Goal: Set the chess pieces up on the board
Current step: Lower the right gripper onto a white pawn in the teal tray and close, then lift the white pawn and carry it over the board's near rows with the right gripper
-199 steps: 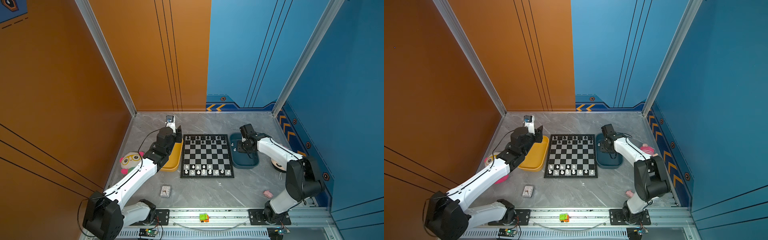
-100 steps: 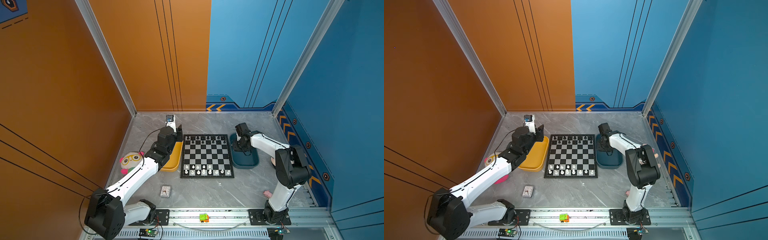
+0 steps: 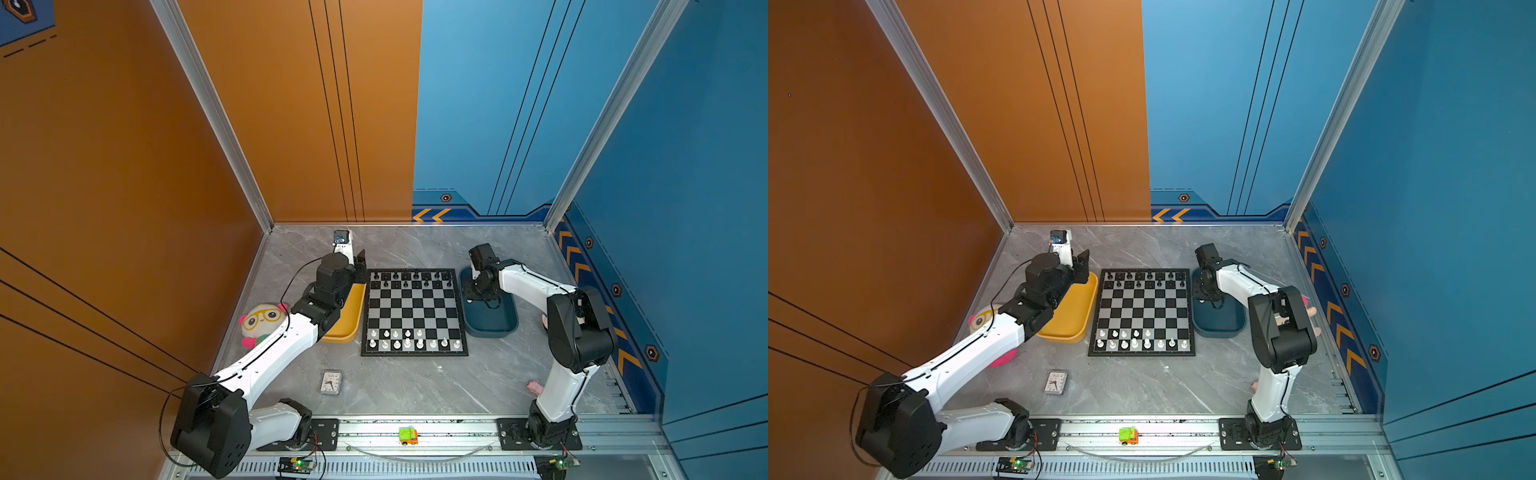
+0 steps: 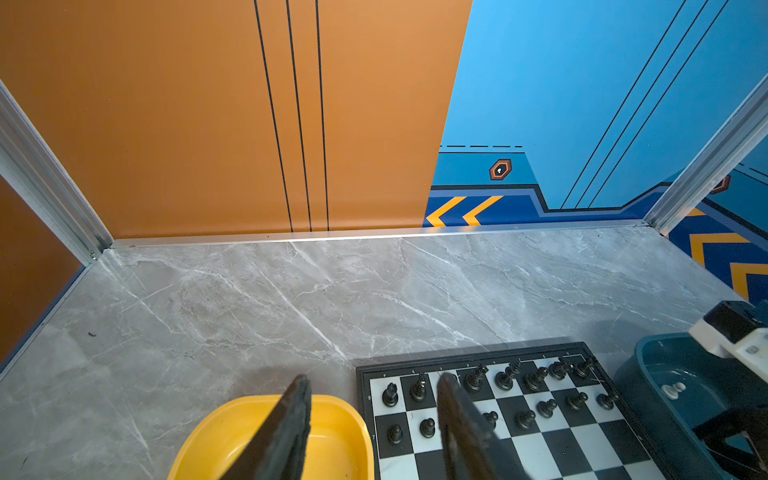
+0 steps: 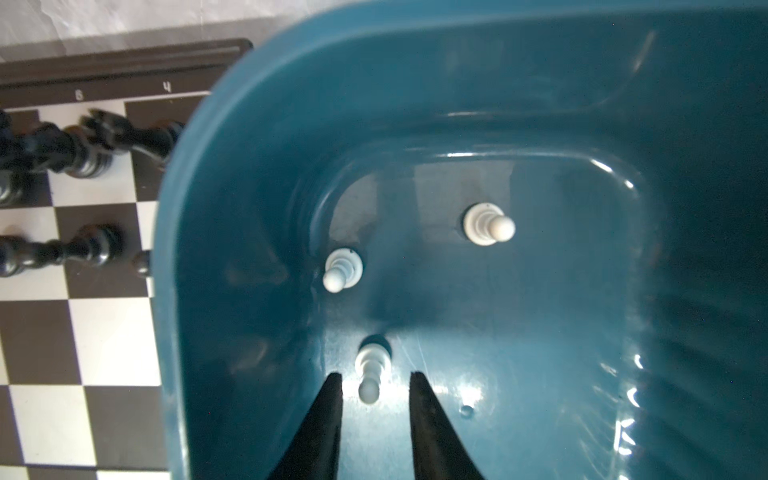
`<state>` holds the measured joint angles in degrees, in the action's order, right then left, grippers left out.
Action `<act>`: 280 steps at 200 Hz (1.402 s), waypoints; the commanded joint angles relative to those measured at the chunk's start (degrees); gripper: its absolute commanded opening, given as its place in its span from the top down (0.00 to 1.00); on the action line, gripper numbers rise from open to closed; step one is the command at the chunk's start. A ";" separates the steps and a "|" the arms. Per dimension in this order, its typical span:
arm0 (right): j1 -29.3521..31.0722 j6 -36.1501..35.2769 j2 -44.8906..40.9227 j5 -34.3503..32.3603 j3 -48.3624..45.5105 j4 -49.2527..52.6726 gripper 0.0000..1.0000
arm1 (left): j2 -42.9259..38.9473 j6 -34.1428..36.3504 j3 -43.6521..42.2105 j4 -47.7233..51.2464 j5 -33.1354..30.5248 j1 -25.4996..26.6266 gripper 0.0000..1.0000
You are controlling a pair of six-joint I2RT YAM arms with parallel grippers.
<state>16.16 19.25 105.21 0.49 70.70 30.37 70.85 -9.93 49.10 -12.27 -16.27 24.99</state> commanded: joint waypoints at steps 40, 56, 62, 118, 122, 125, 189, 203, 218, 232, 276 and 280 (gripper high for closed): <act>0.36 -0.85 1.80 1.34 1.51 0.13 0.73 | 0.44 -0.35 1.32 -0.45 1.84 -0.47 0.49; 0.36 -0.87 1.84 1.35 1.53 0.24 0.73 | 0.33 -0.35 1.14 -0.42 1.78 -0.47 0.49; 0.37 -0.84 1.93 1.27 1.55 0.22 0.74 | 0.34 -0.35 1.12 -0.45 1.77 -0.47 0.49; 0.36 -0.73 2.48 1.35 1.76 0.30 0.77 | 0.18 -0.35 1.41 0.06 1.95 -0.47 0.49; 0.40 -0.76 2.46 1.35 1.62 0.28 0.77 | 0.22 -0.35 1.38 0.06 2.01 -0.47 0.49; 0.37 -0.78 2.52 1.35 1.75 0.30 0.77 | 0.24 -0.37 1.35 0.10 2.01 -0.47 0.49; 0.36 -0.73 2.69 1.51 1.83 0.39 0.84 | 0.08 -0.33 1.37 0.14 2.12 -0.47 0.49; 0.36 -0.75 2.74 1.61 1.85 0.52 0.85 | 0.08 -0.31 1.43 0.14 2.14 -0.47 0.49; 0.37 -0.78 2.77 1.71 1.99 0.46 0.88 | 0.10 -0.34 1.42 0.14 2.13 -0.47 0.49; 0.36 -0.78 2.74 1.71 2.07 0.56 0.91 | 0.11 -0.26 1.43 0.16 2.14 -0.47 0.49; 0.45 -0.83 1.74 1.85 2.05 1.26 0.97 | -0.31 -0.17 1.26 0.25 1.98 -0.47 0.50; 0.45 -0.87 1.53 1.81 2.08 1.39 0.98 | -0.39 -0.17 1.19 0.30 1.88 -0.47 0.50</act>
<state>16.19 19.05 107.07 1.56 71.53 30.41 70.96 -9.93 49.19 -12.23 -15.38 24.99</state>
